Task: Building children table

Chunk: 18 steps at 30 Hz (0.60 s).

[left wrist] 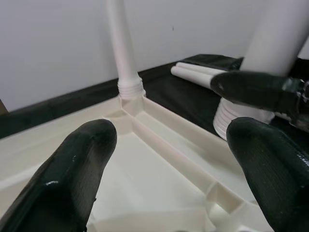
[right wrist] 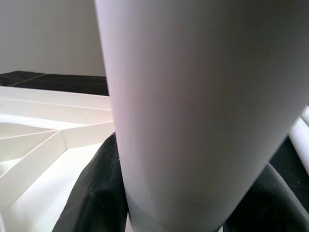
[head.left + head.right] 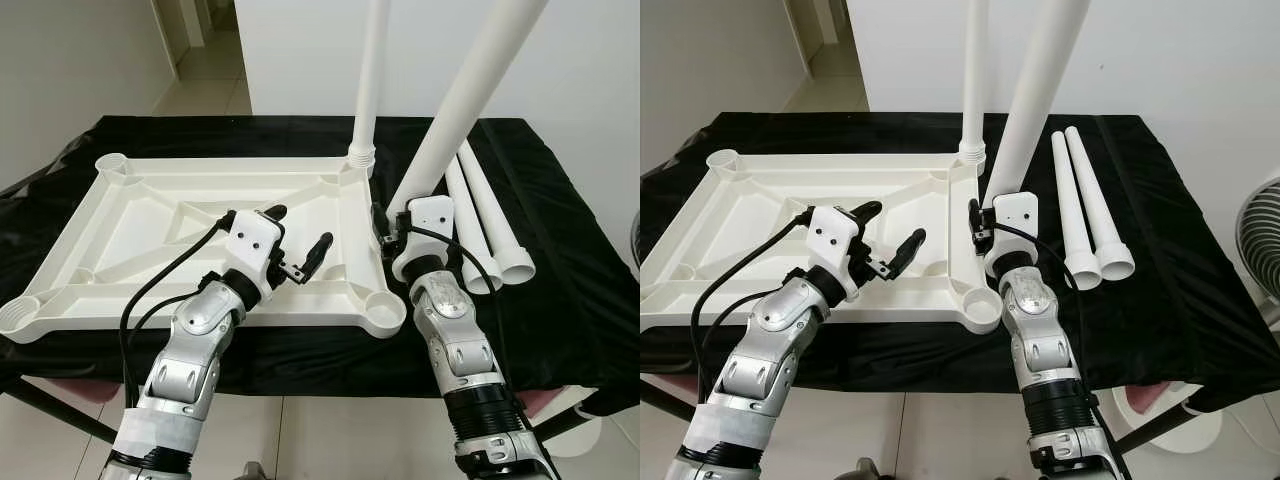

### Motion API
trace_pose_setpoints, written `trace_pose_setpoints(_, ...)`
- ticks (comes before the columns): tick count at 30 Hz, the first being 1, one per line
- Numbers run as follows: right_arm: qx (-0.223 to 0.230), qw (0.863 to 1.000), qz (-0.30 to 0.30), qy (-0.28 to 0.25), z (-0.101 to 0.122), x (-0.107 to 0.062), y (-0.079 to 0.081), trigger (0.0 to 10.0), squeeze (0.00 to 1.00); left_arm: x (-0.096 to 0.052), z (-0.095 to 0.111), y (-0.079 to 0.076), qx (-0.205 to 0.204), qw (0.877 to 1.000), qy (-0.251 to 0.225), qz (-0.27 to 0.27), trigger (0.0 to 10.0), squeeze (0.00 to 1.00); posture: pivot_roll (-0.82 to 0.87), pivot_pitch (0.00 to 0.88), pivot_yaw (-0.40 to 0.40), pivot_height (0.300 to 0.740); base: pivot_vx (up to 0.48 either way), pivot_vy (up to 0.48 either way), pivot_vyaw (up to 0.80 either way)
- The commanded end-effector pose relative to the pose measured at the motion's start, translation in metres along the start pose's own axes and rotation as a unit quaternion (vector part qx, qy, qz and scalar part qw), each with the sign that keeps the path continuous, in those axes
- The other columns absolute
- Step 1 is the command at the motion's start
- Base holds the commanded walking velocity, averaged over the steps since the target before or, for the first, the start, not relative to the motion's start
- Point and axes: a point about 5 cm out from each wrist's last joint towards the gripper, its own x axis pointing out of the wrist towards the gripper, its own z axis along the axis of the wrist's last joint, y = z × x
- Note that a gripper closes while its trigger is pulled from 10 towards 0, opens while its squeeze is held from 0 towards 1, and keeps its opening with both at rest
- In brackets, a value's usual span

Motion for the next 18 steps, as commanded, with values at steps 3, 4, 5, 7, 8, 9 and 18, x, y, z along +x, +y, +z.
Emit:
trace_pose_setpoints(3, 0.002, 1.000, 0.017, -0.014, 0.003, -0.003, 0.006, 10.0, 0.00, -0.004, -0.008, -0.012, -0.001, 0.999, 0.013, -0.044, 10.0, 0.00, 0.11, 0.035, 0.008, 0.740, 0.000, 0.000, 0.00)
trace_pose_setpoints(4, 0.002, 1.000, 0.017, -0.014, 0.003, -0.003, 0.006, 10.0, 0.00, -0.004, -0.008, -0.012, -0.001, 0.999, 0.013, -0.044, 10.0, 0.00, 0.11, 0.035, 0.008, 0.740, 0.000, 0.000, 0.00)
trace_pose_setpoints(5, 0.003, 1.000, 0.018, -0.014, 0.003, -0.003, 0.007, 10.0, 0.00, -0.005, -0.009, -0.012, -0.003, 0.999, 0.015, -0.052, 10.0, 0.00, 0.12, 0.036, 0.006, 0.740, 0.000, 0.000, 0.00)
trace_pose_setpoints(7, 0.007, 1.000, 0.018, -0.014, 0.003, -0.004, 0.008, 10.0, 0.00, -0.005, -0.008, -0.013, -0.005, 0.998, 0.013, -0.065, 10.0, 0.00, 0.13, 0.038, 0.001, 0.740, 0.000, 0.000, 0.00)
trace_pose_setpoints(8, 0.007, 1.000, 0.018, -0.014, 0.003, -0.004, 0.008, 10.0, 0.00, -0.005, -0.008, -0.013, -0.005, 0.998, 0.013, -0.065, 10.0, 0.00, 0.13, 0.038, 0.001, 0.740, 0.000, 0.000, 0.00)
trace_pose_setpoints(9, 0.010, 1.000, 0.018, -0.014, 0.003, -0.004, 0.009, 10.0, 0.00, -0.006, -0.007, -0.014, -0.007, 0.997, 0.011, -0.076, 10.0, 0.00, 0.13, 0.038, 0.000, 0.740, 0.000, 0.000, 0.00)
trace_pose_setpoints(18, 0.008, 0.999, 0.028, -0.016, 0.005, -0.006, 0.013, 10.0, 0.00, -0.012, -0.007, -0.024, 0.005, 0.990, 0.014, -0.139, 10.0, 0.00, 0.13, 0.041, -0.008, 0.740, 0.000, 0.000, 0.00)
